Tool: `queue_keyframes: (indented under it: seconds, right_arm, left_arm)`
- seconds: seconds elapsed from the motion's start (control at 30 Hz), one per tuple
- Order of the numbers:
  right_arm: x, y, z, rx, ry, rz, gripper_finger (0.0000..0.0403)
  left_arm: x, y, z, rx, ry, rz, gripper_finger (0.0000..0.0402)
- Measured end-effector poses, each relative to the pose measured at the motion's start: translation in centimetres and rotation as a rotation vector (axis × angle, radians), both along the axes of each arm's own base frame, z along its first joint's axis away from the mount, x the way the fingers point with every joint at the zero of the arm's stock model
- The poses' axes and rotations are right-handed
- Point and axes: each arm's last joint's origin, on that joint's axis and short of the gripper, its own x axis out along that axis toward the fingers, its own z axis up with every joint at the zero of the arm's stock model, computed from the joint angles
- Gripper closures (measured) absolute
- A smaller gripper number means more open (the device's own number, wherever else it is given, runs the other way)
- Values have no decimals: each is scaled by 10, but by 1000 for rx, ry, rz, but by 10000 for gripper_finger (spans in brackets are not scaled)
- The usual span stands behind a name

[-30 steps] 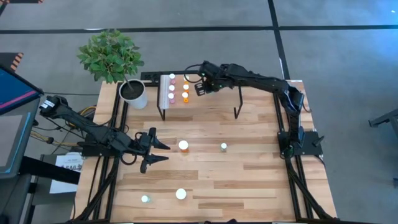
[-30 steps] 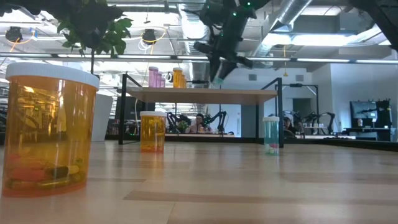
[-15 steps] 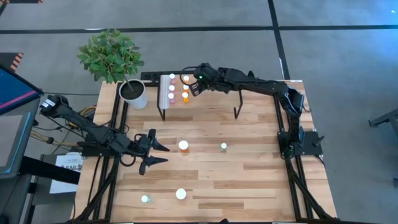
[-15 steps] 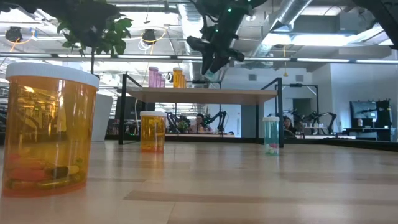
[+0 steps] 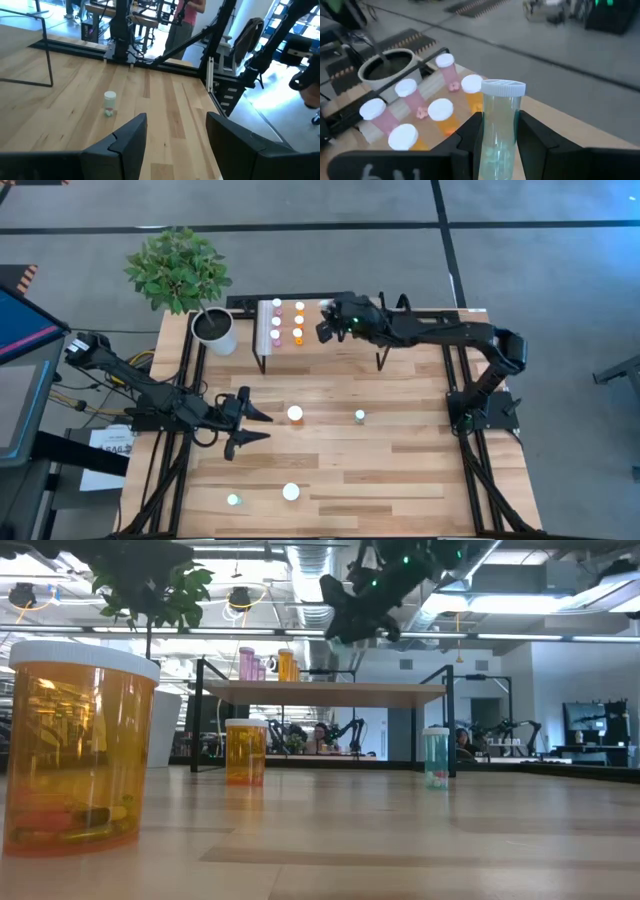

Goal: Pick and place medicine bottles onto shelf by color
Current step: Put the top right blue pill bottle on the shelf

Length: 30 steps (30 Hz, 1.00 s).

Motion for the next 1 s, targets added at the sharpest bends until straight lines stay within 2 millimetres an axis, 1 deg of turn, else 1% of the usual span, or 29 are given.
queue_keyframes:
  seconds: [0.07, 0.2, 0.3, 0.4, 0.47, 0.57, 0.63, 0.7, 0.83, 1.0]
  right_arm:
    - [1, 4, -9, -58, -37, 29, 285]
    - [5, 8, -25, -152, -46, 67, 285]
    - [4, 6, -39, -172, -6, 74, 285]
    - [3, -2, -40, -214, -62, 39, 285]
    - [-3, -7, -48, -210, -40, 23, 285]
    - [-8, -9, -50, -240, -131, 14, 285]
    - [-13, -9, -54, -254, -175, 9, 285]
    - [-16, -8, -63, -253, -178, 18, 285]
    - [-17, -9, -62, -277, -189, 33, 285]
    - [-18, -14, -68, -275, -163, 28, 285]
  left_arm:
    - [0, 0, 1, -3, -5, 0, 210]
    - [0, 0, 1, -7, -12, 1, 210]
    - [0, 0, 1, -3, -13, 1, 210]
    - [0, 0, 1, 3, -13, 0, 210]
    - [0, 0, 1, 14, -13, -1, 210]
    - [0, 0, 1, 22, -9, -2, 210]
    - [0, 0, 1, 23, -8, -3, 210]
    - [0, 0, 1, 23, -8, -3, 210]
    - [0, 0, 1, 23, -10, -3, 210]
    - [0, 0, 1, 21, -15, 4, 210]
